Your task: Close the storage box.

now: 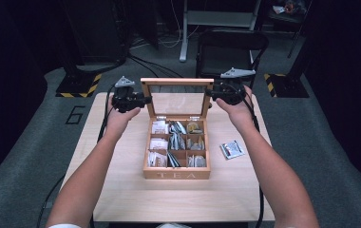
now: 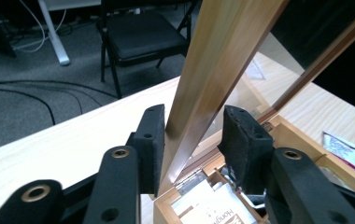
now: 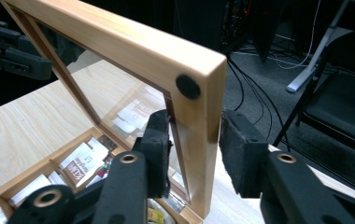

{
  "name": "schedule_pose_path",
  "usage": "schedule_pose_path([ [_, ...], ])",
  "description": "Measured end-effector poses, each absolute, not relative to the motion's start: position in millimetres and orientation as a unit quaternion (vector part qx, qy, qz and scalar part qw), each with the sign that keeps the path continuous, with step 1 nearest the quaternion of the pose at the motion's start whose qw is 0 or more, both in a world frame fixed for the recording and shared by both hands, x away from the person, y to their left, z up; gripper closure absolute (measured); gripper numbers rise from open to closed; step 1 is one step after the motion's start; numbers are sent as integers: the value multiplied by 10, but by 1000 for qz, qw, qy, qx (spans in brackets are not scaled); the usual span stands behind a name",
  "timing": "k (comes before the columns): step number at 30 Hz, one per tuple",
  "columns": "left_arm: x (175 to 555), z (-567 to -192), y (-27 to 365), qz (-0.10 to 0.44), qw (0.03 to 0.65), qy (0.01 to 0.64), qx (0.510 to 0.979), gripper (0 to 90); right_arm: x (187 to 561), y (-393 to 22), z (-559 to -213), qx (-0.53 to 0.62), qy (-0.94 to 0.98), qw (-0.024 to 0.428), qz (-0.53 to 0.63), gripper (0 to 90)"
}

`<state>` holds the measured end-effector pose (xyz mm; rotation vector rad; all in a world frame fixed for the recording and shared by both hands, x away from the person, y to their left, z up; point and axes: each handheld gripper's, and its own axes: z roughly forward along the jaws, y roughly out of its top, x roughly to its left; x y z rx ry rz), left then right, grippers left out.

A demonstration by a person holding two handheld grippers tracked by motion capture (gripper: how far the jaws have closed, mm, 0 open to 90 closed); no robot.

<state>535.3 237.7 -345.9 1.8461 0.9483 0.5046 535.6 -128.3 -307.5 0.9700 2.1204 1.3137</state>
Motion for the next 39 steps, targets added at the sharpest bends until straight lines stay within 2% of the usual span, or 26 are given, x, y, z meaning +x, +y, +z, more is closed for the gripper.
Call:
schedule_pose_path([
  [7, 5166, -3265, 2371, 223, 489, 366, 759, 580, 5224, -1282, -3050, 351, 781, 222, 466, 630],
  [15, 5020, -3192, 2376, 213, 476, 361, 773, 593, 5042, -1292, -3110, 343, 783, 224, 468, 617],
  [27, 4737, -3338, 2402, 204, 475, 346, 783, 569, 4747, -1289, -3208, 321, 794, 222, 466, 553],
  [39, 4549, -3461, 2405, 202, 466, 340, 791, 553, 4523, -1328, -3402, 312, 795, 219, 472, 543],
])
